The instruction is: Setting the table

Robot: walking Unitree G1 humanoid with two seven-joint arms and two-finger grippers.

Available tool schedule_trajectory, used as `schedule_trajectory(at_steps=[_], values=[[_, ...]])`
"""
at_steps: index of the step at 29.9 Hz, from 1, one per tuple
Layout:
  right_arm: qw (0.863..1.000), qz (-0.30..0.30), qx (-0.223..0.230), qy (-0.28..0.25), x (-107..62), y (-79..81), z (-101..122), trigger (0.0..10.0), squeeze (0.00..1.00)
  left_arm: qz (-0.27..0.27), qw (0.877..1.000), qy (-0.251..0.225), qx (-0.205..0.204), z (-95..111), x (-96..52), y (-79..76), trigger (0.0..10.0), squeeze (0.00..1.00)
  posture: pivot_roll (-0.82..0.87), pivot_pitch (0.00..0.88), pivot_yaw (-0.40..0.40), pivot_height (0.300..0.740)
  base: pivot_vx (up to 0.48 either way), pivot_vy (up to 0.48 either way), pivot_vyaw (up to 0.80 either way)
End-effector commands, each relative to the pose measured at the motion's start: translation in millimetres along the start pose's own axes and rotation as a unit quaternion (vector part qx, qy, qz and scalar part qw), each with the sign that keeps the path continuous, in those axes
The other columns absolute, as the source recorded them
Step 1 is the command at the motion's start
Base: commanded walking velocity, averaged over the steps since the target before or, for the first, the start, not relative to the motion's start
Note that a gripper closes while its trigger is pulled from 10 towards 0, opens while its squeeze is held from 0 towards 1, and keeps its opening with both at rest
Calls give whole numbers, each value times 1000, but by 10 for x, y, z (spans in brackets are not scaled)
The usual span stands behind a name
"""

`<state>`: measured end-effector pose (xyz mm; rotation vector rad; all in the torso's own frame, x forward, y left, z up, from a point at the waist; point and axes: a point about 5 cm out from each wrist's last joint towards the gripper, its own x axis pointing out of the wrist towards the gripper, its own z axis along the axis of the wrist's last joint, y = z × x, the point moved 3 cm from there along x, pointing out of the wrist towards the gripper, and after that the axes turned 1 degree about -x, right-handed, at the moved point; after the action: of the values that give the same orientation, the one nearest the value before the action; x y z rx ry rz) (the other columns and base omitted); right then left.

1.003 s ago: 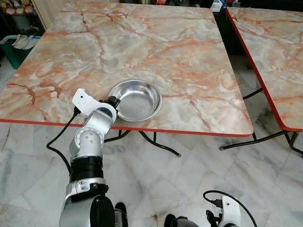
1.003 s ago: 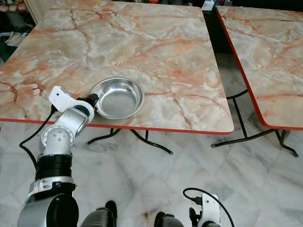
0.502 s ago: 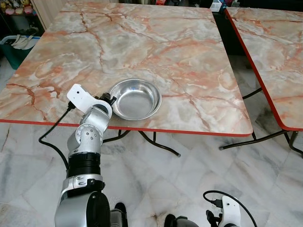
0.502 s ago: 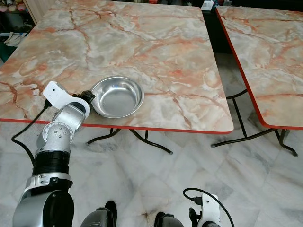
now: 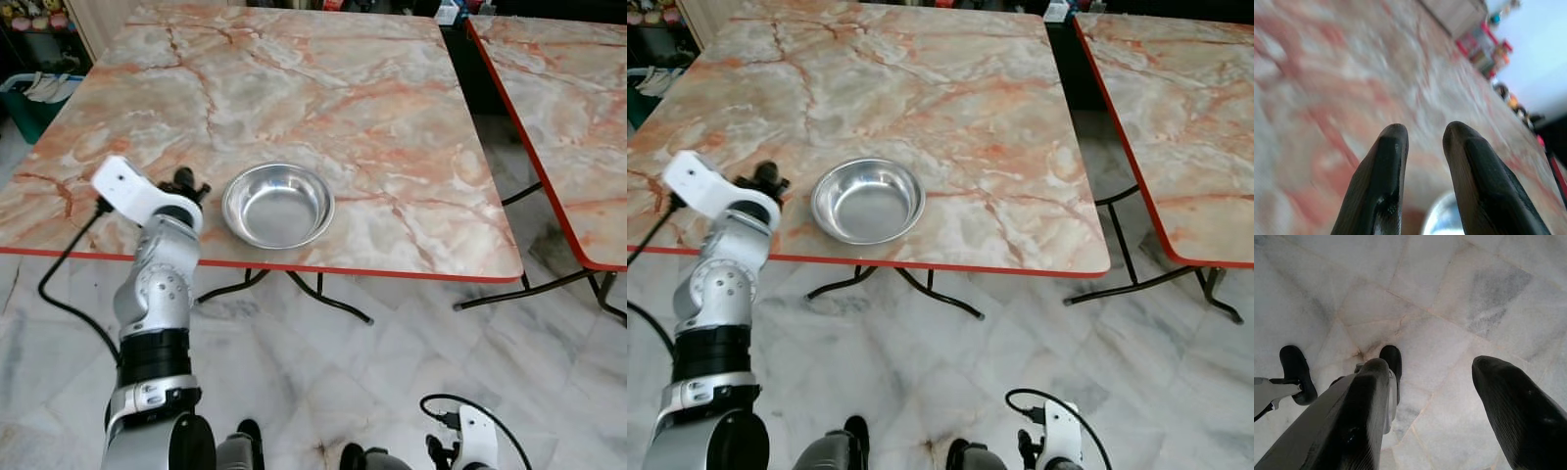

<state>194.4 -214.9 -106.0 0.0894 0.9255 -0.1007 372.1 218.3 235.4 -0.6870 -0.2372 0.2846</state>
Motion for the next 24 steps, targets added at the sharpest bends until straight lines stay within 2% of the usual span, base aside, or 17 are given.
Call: schedule_trajectory(at_steps=[1,2,4,7,8,9,11,12,13,15,17,18,19,20,21,22,24], values=[[1000,-7,11,11,-19,-25,-95,10000,0,49,989,-93,108,378,-41,292,10000,0,2,199,-36,740,0,0,0],[1000,-7,11,11,-19,-25,-95,10000,0,49,989,-93,108,378,-41,292,10000,0,2,199,-36,740,0,0,0],[1000,-8,12,11,-19,-25,-94,10000,0,123,955,-162,215,734,-120,660,10000,0,2,199,-36,740,0,0,0],[1000,-8,12,11,-19,-24,-94,10000,0,173,911,-187,325,963,-197,975,10000,0,16,199,-35,740,0,0,0],[1000,-8,12,11,-19,-23,-94,10000,0,214,886,-190,365,1069,-282,1281,10000,0,16,199,-35,740,0,0,0],[1000,-8,12,11,-19,-23,-94,10000,0,214,886,-190,365,1069,-282,1281,10000,0,16,199,-35,740,0,0,0],[1000,-7,11,12,-19,-22,-95,10000,0,246,869,-191,385,1130,-352,1473,10000,0,14,196,-28,740,0,0,0],[1000,-8,12,11,-19,-21,-98,10000,0,281,840,-183,426,1148,-426,1701,10000,0,15,194,-26,740,0,0,0],[1000,-8,13,11,-20,-22,-100,10000,0,300,821,-176,453,1151,-476,1833,10000,0,15,194,-26,740,0,0,0],[1000,-8,13,11,-20,-22,-100,10000,0,303,818,-175,457,1152,-484,1850,10000,0,15,194,-26,740,0,0,0],[1000,-9,13,11,-21,-22,-105,10000,0,343,814,-143,446,1041,-616,2149,10000,0,9,189,-21,740,0,0,0],[1000,-10,14,12,-22,-23,-111,10000,0,388,806,-97,437,860,-795,2469,10000,0,2,184,-17,740,0,0,0],[1000,-10,14,13,-24,-23,-118,10000,0,398,802,-65,441,718,-883,2603,10000,0,1,176,-18,740,0,0,0],[1000,-10,14,13,-24,-22,-122,10000,0,390,803,-38,448,608,-901,2657,10000,0,-1,176,-16,740,0,0,0],[1000,-10,14,13,-24,-22,-122,10000,0,390,803,-38,448,608,-901,2657,10000,0,-1,176,-16,740,0,0,0],[1000,-10,14,14,-26,-22,-128,10000,0,376,806,12,457,414,-929,2735,10000,0,-2,171,-15,740,0,0,0],[1000,-10,14,14,-26,-22,-131,10000,0,369,810,34,455,310,-950,2777,10000,0,-2,171,-15,740,0,0,0]])
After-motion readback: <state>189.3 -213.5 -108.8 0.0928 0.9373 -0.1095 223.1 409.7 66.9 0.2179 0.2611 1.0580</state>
